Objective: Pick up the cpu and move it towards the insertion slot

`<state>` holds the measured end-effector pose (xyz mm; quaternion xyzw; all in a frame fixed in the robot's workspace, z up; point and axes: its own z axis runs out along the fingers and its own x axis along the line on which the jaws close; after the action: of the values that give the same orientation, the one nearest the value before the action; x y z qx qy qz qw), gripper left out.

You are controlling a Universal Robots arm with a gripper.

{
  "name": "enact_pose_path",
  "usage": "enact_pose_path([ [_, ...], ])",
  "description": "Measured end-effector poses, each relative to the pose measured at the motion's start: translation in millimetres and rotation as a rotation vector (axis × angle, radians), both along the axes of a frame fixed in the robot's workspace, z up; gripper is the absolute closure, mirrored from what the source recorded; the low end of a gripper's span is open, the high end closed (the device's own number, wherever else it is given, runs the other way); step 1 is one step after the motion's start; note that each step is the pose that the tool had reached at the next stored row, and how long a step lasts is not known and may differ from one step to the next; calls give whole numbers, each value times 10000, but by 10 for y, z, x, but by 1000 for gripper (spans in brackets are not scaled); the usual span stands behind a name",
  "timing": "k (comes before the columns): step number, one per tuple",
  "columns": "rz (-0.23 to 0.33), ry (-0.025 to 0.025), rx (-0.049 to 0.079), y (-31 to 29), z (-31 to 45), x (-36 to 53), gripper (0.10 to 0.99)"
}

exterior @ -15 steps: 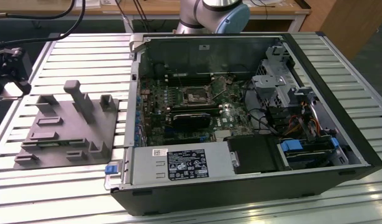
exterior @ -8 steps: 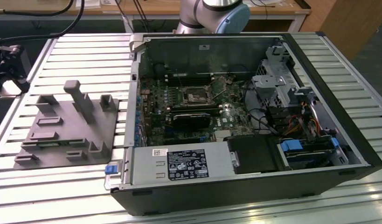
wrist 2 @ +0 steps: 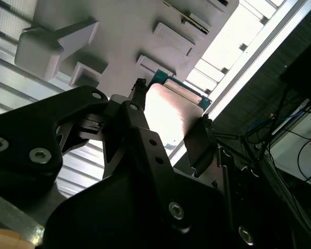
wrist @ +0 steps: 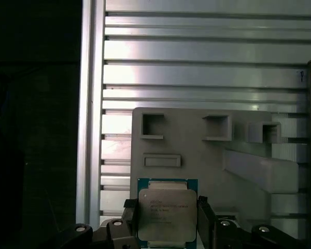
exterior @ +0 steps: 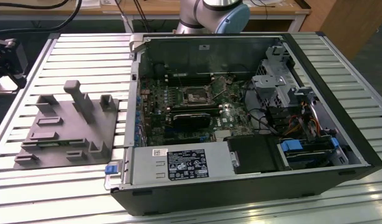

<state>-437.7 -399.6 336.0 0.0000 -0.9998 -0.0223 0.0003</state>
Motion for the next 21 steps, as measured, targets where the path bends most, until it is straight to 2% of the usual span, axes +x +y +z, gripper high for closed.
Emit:
enact_pose_path([
  [21, -37, 0, 0, 3, 392, 0, 541],
])
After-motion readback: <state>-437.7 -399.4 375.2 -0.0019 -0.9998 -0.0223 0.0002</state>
